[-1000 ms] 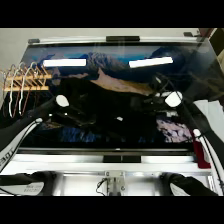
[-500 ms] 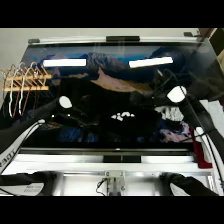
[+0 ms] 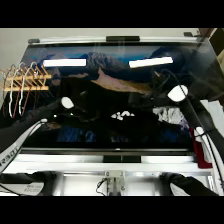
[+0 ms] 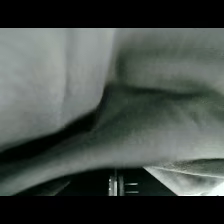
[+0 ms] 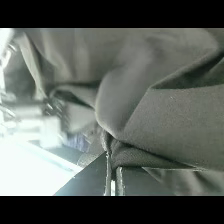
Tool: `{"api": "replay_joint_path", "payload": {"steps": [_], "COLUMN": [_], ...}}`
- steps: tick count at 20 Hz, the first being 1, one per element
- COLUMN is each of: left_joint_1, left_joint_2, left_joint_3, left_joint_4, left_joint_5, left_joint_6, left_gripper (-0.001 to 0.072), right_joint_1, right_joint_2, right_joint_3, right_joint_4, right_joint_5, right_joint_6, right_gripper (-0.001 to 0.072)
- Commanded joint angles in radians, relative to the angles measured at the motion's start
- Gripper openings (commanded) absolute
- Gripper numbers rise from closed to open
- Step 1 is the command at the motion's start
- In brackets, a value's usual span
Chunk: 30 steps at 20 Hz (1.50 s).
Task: Fold the shirts.
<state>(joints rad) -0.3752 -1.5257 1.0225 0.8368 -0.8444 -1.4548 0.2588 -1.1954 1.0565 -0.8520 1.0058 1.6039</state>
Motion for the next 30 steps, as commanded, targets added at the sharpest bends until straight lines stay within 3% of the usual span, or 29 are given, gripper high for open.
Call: {"api": "replay_joint_path", "payload": {"steps": [1,4,7,11,14,18,24,27,30], "left_joint_1": [0.076,0.149,0.206,0.231,0.22,0.131,-0.231,-0.199,-0.027], "left_joint_2": [0.074,0.17,0.259,0.327,0.378,0.465,0.679,0.661,0.551], "left_joint_3": [0.028,0.102,0.229,0.506,0.632,0.499,0.071,0.079,0.083], "left_joint_4": [0.001,0.001,0.001,0.001,0.002,0.137,0.163,0.27,0.245], "left_joint_5": [-0.067,-0.213,-0.373,-0.728,-0.886,-0.946,-0.909,-0.758,-0.628], "left_joint_6": [0.077,0.154,0.206,0.201,0.102,-0.016,-0.171,-0.169,-0.054], "left_gripper": [0.0046,0.0046,0.0046,0.0046,0.0046,0.0045,0.0046,0.0046,0.0045], "right_joint_1": [-0.002,-0.002,-0.002,-0.002,-0.002,0.023,0.024,0.023,0.024], "right_joint_2": [0.0,0.0,0.0,0.007,0.065,0.156,0.448,0.456,0.281], "right_joint_3": [0.001,0.005,0.087,0.319,0.385,0.239,0.016,0.016,0.016], "right_joint_4": [-0.055,-0.106,-0.109,-0.172,-0.185,-0.235,-0.283,-0.433,-0.41], "right_joint_5": [0.026,0.053,0.204,0.534,0.616,0.726,0.83,0.62,0.391], "right_joint_6": [-0.015,-0.049,-0.161,-0.188,-0.113,-0.043,0.011,0.054,0.016], "right_gripper": [0.0064,0.0064,0.0064,0.0064,0.0064,0.0064,0.0063,0.0063,0.0063]}}
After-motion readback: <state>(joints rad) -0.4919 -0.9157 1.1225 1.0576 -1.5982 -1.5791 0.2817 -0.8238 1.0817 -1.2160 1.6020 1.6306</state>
